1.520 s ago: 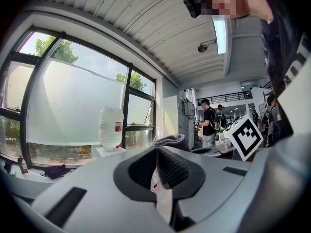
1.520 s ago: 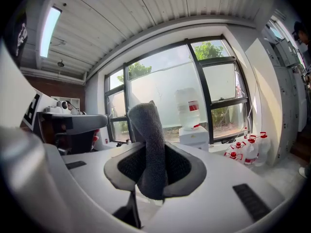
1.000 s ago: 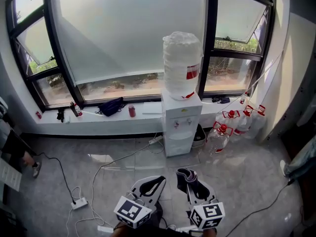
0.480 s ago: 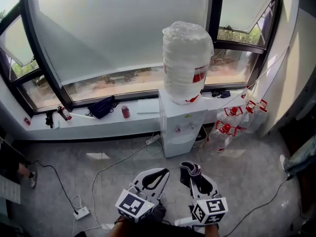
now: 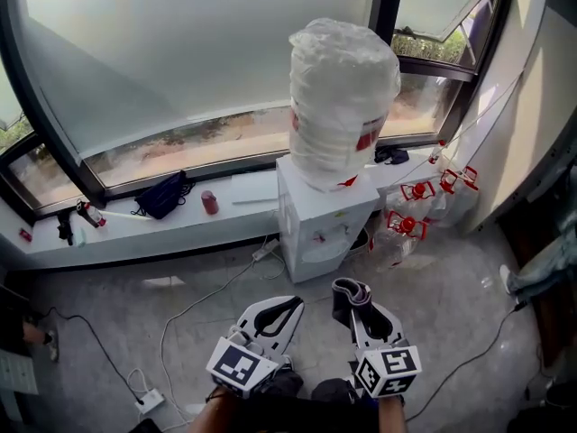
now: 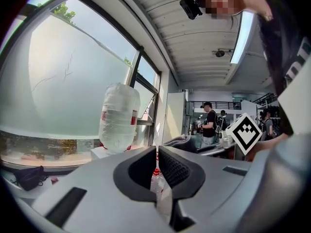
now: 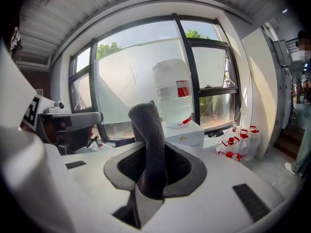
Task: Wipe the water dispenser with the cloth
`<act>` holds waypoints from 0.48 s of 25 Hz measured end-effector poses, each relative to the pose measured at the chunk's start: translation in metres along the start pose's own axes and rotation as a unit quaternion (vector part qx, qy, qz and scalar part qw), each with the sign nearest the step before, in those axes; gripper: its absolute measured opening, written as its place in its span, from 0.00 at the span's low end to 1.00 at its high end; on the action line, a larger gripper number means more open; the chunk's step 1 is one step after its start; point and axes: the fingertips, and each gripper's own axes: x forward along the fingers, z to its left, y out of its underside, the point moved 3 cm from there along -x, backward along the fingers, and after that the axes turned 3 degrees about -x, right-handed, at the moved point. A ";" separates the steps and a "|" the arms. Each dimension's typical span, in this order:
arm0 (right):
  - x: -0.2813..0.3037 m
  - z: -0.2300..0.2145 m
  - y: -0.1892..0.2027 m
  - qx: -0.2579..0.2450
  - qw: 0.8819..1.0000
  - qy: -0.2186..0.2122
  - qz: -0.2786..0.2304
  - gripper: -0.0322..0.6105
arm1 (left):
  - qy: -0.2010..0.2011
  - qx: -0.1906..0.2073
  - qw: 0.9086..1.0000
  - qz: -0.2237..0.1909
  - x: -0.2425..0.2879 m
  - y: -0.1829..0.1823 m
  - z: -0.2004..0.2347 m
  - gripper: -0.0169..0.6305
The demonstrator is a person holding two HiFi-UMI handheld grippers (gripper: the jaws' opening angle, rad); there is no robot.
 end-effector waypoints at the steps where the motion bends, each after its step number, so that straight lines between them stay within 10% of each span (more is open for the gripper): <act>1: 0.005 -0.002 -0.001 -0.002 1.000 0.002 0.003 0.21 | 0.002 -0.002 1.000 0.002 0.003 0.002 0.004 0.06; 12: 0.069 -0.038 -0.013 -0.070 0.997 -0.025 0.027 0.21 | -0.010 -0.001 1.000 0.009 0.032 0.013 0.026 0.06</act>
